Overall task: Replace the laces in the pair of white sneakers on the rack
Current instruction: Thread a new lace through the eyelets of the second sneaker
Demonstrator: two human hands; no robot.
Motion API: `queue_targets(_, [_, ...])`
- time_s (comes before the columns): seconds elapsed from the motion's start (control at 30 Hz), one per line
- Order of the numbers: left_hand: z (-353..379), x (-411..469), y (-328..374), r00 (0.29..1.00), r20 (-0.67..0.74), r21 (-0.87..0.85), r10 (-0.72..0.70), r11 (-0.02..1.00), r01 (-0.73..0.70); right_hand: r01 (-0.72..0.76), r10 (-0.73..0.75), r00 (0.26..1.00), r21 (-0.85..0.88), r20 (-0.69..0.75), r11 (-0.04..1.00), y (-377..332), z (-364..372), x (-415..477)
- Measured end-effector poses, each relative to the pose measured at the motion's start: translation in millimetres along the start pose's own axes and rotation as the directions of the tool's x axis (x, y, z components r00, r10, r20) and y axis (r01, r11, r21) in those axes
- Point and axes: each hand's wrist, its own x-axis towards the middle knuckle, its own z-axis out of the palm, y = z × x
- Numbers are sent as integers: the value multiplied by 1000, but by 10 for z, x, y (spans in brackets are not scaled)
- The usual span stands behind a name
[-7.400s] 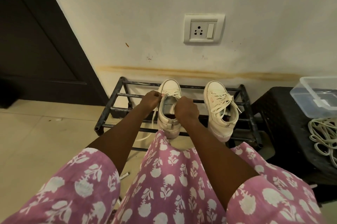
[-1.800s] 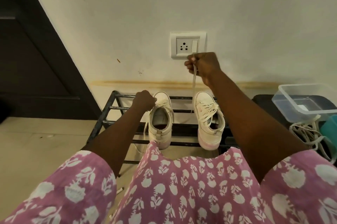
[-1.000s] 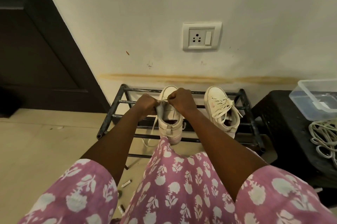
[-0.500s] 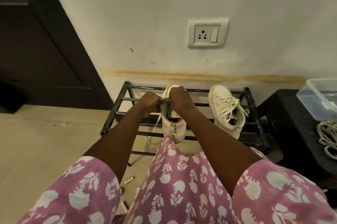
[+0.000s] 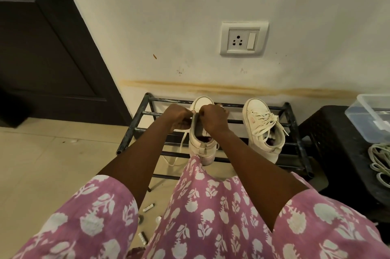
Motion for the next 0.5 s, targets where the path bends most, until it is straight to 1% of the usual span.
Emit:
queue_targets(0.07, [30, 28, 11, 999, -39, 37, -33, 999, 34, -13, 11, 999, 60, 30, 998, 35, 11, -4])
queue_targets(0.17, [75, 43, 13, 994, -97, 65, -48, 996, 55, 20, -27, 998, 102, 64, 995, 90, -12, -14])
queue_targets(0.27, [80, 25, 7, 987, -144, 74, -65, 994, 76, 39, -40, 999, 108, 6, 993, 164, -26, -107])
queue_targets(0.3, [60, 19, 3, 983, -161, 33, -83, 995, 89, 25, -21, 999, 97, -38, 995, 191, -21, -153])
queue_targets(0.37, [4, -13, -4, 973, -197, -94, -118, 990, 101, -60, 71, 991, 101, -109, 993, 240, -24, -254])
queue_targets(0.4, [-20, -30, -9, 968, -215, -174, -126, 981, 89, -105, 115, 988, 99, -105, 990, 265, -28, -296])
queue_targets(0.43, [-51, -38, -17, 967, -224, -292, -121, 955, 52, -136, 142, 987, 77, -77, 988, 282, -34, -327])
queue_targets(0.47, [-83, -45, -24, 972, -206, -446, -115, 895, 12, -151, 153, 987, 48, -41, 987, 301, -38, -346])
queue_targets(0.5, [-123, -44, -31, 980, -167, -601, -106, 799, -15, -157, 157, 987, 37, -13, 987, 315, -37, -358])
